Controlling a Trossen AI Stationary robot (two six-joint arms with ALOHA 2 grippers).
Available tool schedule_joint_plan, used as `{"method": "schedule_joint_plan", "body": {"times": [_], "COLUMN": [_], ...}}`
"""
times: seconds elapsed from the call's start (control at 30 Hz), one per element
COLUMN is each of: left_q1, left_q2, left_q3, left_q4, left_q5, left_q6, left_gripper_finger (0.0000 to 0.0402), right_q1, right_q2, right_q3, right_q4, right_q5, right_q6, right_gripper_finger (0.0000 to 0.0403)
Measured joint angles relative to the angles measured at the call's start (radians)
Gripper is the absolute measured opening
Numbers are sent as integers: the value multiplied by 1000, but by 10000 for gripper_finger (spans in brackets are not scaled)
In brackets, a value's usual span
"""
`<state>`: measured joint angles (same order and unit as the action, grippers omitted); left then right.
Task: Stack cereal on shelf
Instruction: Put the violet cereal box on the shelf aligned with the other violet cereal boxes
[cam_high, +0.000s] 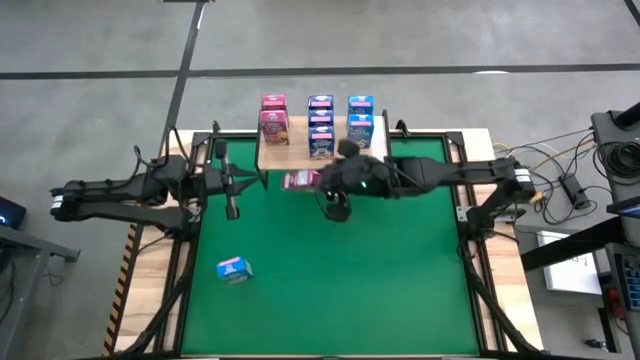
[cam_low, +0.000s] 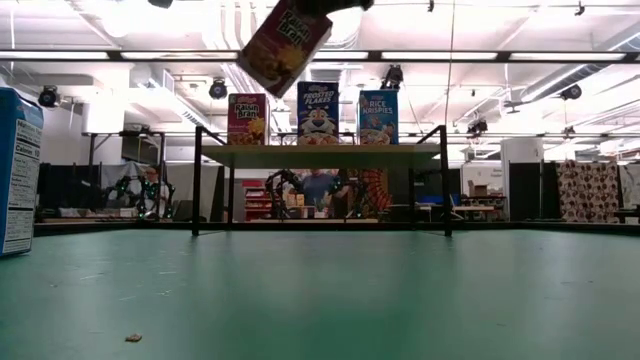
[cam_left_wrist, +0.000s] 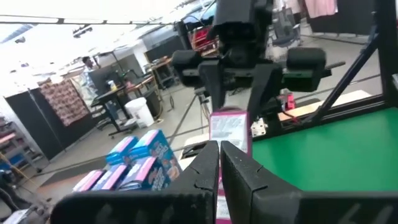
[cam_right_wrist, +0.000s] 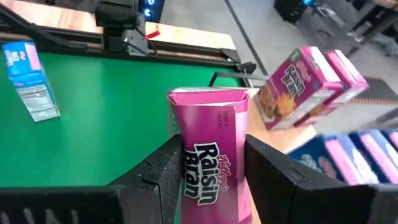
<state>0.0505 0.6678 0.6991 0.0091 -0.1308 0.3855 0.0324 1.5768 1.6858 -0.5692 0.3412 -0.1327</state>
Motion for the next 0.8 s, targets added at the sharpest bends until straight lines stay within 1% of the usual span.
{"method": "schedule_joint_plan", "body": {"times": [0.13, 0.27, 0.5, 0.7, 0.73, 0.8], "left_q1": [0, 0, 0, 0, 0, 0], "left_q2": [-14, -19, -21, -23, -24, -22], "left_q3": [0, 0, 0, 0, 0, 0], "left_q4": [-15, -21, -45, -56, -60, -59], "left_q5": [-2, -2, -2, -14, -22, -41], "left_q6": [15, 18, 26, 26, 27, 27], "left_gripper_finger": [0, 0, 0, 0, 0, 0], "right_q1": [-55, -96, -150, -180, -184, -189], "right_q2": [71, 154, 315, 448, 466, 477], "right_q3": [92, 213, 468, 652, 672, 664], "right_q4": [-7, -40, -163, -277, -291, -283], "right_q5": [-58, -59, -59, -61, -61, -59], "right_q6": [-72, -129, -221, -264, -269, -282], "right_gripper_finger": [148, 148, 148, 148, 148, 148]}}
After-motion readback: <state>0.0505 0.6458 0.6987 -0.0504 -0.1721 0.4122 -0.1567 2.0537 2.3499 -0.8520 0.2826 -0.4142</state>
